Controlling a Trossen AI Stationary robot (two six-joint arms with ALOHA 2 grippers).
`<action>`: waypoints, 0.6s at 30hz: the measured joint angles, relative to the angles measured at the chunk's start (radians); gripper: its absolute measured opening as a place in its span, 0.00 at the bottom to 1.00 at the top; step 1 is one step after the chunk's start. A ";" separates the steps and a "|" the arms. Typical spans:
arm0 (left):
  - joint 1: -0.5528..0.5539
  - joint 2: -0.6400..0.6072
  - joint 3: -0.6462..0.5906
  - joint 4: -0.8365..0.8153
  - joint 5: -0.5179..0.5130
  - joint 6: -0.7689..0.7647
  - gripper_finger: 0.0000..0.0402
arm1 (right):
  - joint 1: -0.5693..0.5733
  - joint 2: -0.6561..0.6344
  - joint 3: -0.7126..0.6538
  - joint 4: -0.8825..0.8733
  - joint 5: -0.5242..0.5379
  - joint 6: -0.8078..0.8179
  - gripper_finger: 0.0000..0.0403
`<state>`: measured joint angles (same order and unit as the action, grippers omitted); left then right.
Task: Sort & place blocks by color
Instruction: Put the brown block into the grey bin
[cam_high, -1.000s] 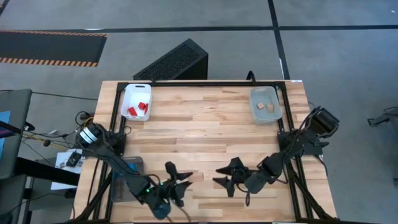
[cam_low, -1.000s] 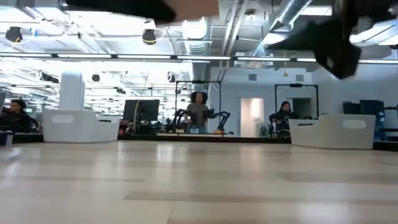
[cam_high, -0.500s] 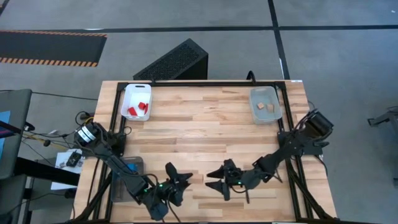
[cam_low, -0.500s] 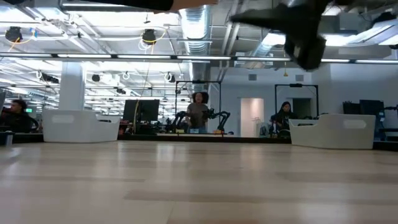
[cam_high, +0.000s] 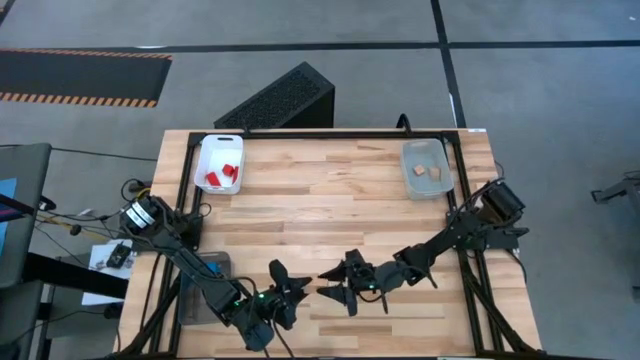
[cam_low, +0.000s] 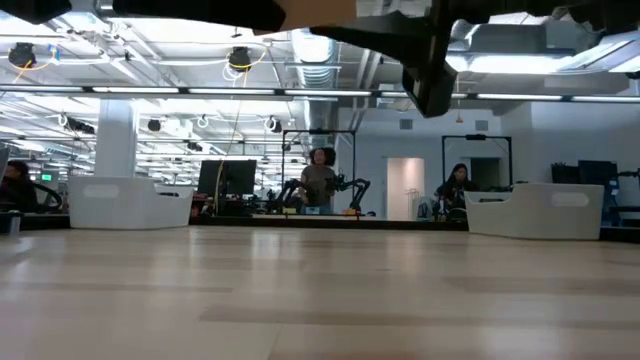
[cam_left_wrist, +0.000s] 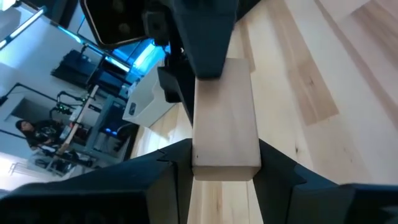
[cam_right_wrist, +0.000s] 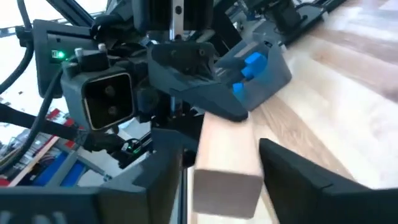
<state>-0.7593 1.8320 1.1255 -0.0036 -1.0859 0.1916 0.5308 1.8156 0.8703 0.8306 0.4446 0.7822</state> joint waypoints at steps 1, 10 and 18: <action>0.000 0.000 0.000 0.000 0.000 -0.004 0.26 | -0.003 0.000 0.000 -0.002 -0.001 0.003 0.62; 0.027 0.002 -0.002 -0.038 -0.041 -0.108 0.33 | -0.057 -0.013 0.000 -0.099 -0.077 0.054 0.30; 0.142 -0.001 0.002 -0.291 -0.006 -0.314 0.59 | -0.177 -0.163 -0.002 -0.382 -0.083 -0.034 0.30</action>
<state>-0.6173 1.8309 1.1273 -0.2948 -1.0921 -0.1227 0.3540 1.6529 0.8684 0.4482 0.3618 0.7485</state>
